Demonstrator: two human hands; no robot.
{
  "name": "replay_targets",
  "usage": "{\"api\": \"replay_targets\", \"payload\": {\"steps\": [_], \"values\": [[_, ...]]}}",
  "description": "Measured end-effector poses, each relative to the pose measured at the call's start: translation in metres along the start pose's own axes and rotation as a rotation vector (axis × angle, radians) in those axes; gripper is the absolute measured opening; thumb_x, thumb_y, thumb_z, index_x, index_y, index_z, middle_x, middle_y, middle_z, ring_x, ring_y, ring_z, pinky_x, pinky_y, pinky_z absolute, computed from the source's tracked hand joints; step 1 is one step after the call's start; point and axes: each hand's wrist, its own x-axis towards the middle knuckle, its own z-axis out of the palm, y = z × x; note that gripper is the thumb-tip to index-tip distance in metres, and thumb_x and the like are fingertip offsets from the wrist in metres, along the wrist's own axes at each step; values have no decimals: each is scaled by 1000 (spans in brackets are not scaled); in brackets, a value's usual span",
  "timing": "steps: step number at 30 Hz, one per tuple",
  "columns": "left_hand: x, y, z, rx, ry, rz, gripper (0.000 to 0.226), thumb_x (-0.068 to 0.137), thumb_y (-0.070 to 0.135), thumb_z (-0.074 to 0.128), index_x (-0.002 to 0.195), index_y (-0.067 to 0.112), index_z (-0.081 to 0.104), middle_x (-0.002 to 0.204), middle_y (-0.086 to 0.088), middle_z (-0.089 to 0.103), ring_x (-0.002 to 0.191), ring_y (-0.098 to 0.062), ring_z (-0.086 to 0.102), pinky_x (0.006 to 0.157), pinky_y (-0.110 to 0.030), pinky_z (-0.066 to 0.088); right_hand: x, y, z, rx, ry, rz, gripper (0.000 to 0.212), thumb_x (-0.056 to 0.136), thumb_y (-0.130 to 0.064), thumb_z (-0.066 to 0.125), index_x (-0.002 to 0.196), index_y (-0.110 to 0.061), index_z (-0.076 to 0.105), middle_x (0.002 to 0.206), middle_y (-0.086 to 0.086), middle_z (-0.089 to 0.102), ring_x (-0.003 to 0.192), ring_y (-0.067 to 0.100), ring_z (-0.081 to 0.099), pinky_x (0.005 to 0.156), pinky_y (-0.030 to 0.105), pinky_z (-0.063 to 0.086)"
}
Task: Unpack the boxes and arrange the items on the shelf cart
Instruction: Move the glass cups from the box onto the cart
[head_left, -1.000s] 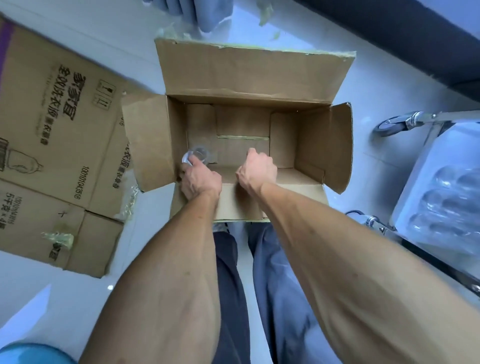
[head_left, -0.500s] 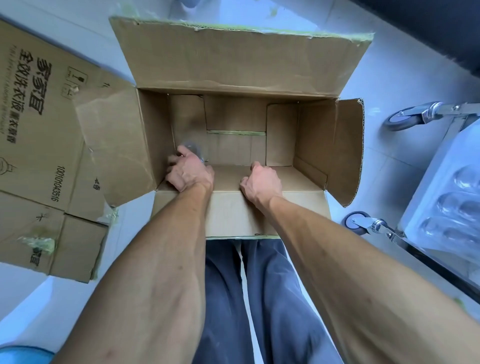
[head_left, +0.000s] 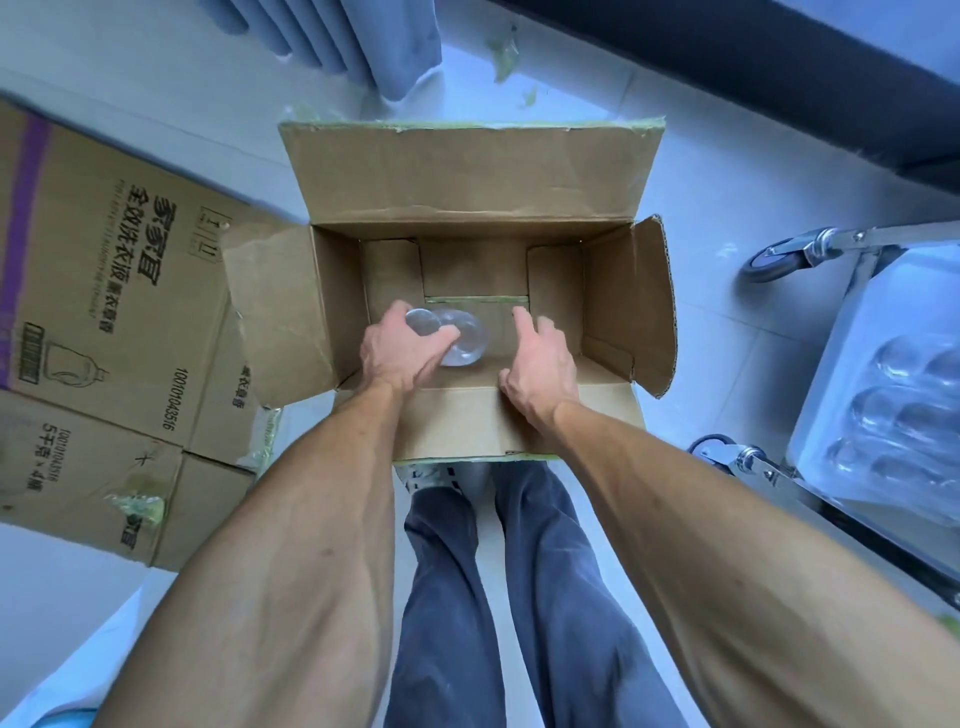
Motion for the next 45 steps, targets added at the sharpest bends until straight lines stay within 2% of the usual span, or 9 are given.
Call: {"api": "replay_targets", "payload": {"steps": [4,7,13,22,30,34,39,43,45], "values": [[-26,28,-7,-91,-89,195,49,62,53,56,100,22,66,100,-1,67,95,-23,58,76,-26,41,-5,-2,-22,4,-17,-163,89,81,-20,75,152,-24,23,151,11,31,139,29,31,109,42,35],[-42,48,-5,-88,-91,248,48,64,54,54,98,22,67,98,-1,69,94,-24,60,79,-29,48,-15,1,-33,117,2,-194,80,72,-28,78,141,-20,39,137,5,49,128,25,46,103,38,43],[-75,69,4,2,-73,342,57,76,61,49,122,29,61,123,2,66,111,-24,59,94,-34,47,-49,18,-52,212,103,-81,64,68,-50,77,118,-22,48,112,1,64,101,23,62,88,37,53],[-164,83,37,68,-30,434,55,65,70,56,103,31,64,99,9,69,97,-20,62,79,-29,43,-135,57,-39,449,208,198,75,68,-64,67,121,-15,49,113,10,63,108,30,60,83,35,47],[-242,49,97,245,-320,450,81,59,65,61,128,23,60,120,-6,67,113,-26,62,97,-37,50,-220,130,11,537,182,393,76,62,-63,74,115,-15,49,106,11,64,101,32,62,70,30,40],[-283,41,147,270,-423,456,82,63,63,57,136,27,55,134,-4,60,124,-22,55,95,-24,41,-258,184,29,562,207,503,72,61,-58,76,111,-15,47,97,8,62,98,32,63,67,30,38],[-341,23,208,321,-395,494,69,77,52,59,141,27,50,79,17,57,116,-22,57,89,-27,41,-303,242,51,604,235,567,63,63,-50,77,104,-17,42,84,1,53,93,30,63,64,30,38],[-385,8,252,233,-364,439,40,85,51,42,96,21,65,85,-6,66,95,-34,59,86,-39,47,-335,292,73,603,202,566,70,63,-50,78,113,-16,44,101,6,62,98,30,62,67,31,40],[-410,5,273,233,-305,418,38,91,47,35,68,19,45,73,-6,53,78,-32,49,74,-40,42,-352,318,83,594,183,553,73,62,-50,79,116,-15,44,103,7,62,100,30,61,67,31,40]]}}
